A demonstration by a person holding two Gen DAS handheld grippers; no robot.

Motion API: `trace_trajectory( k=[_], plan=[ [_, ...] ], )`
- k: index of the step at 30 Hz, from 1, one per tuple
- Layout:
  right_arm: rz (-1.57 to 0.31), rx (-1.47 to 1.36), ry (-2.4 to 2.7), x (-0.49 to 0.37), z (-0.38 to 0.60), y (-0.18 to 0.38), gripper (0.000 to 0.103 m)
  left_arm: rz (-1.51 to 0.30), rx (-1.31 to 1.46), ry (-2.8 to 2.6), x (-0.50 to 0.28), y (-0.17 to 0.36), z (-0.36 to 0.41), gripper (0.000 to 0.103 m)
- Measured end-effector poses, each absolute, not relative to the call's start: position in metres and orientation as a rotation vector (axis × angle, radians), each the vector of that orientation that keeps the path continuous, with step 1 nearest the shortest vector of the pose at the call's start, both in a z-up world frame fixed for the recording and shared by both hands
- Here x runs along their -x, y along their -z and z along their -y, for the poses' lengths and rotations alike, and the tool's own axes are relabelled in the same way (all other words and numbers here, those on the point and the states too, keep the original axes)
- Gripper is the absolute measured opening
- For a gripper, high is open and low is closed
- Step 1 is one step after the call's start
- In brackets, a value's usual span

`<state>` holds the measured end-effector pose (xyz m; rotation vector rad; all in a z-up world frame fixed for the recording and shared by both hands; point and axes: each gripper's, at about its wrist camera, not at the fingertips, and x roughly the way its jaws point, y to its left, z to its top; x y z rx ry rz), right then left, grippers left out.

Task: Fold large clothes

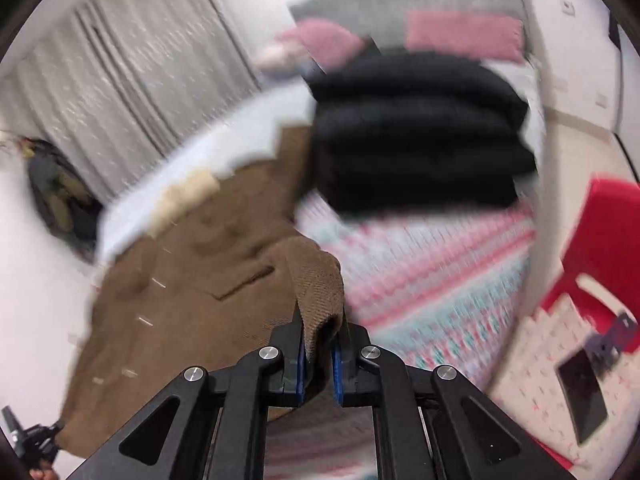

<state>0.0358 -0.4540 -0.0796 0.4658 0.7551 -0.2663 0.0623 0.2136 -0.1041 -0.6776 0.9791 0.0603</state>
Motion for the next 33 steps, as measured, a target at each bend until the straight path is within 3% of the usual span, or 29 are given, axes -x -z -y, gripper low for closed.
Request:
trace_trajectory(
  k=[3, 9, 12, 14, 16, 20, 24, 29, 33],
  plan=[
    [-0.937, -0.47, 0.324, -0.052, 0.457, 0.139, 0.009, -1.031, 0.651, -0.082, -0.071, 0.124, -0.211, 0.005],
    [-0.898, -0.331, 0.333, -0.051, 0.438, 0.125, 0.018, -0.994, 0.651, -0.075, -0.063, 0.118, -0.214, 0.008],
    [-0.917, -0.287, 0.36, -0.031, 0.423, 0.122, 0.027, -0.965, 0.653, -0.087, -0.049, 0.109, -0.219, 0.023],
    [-0.891, -0.25, 0.321, -0.008, 0.401, 0.117, 0.047, -0.943, 0.611, -0.109, -0.038, 0.101, -0.214, 0.031],
    [-0.885, -0.23, 0.214, 0.009, 0.379, 0.119, 0.056, -0.915, 0.539, -0.115, -0.029, 0.093, -0.203, 0.032],
    [-0.94, -0.2, -0.006, 0.02, 0.337, 0.137, 0.056, -0.912, 0.338, -0.002, -0.022, 0.083, -0.146, 0.033],
    [-0.985, -0.072, -0.201, 0.017, 0.279, 0.156, 0.055, -0.885, 0.067, 0.161, -0.011, 0.083, -0.065, 0.052],
    [-0.878, 0.01, -0.22, -0.012, 0.243, 0.15, 0.047, -0.811, -0.268, 0.372, 0.005, 0.092, 0.035, 0.057],
    [-0.743, -0.044, -0.237, -0.019, 0.24, 0.12, 0.047, -0.756, -0.417, 0.414, -0.001, 0.098, 0.073, 0.057]
  ],
)
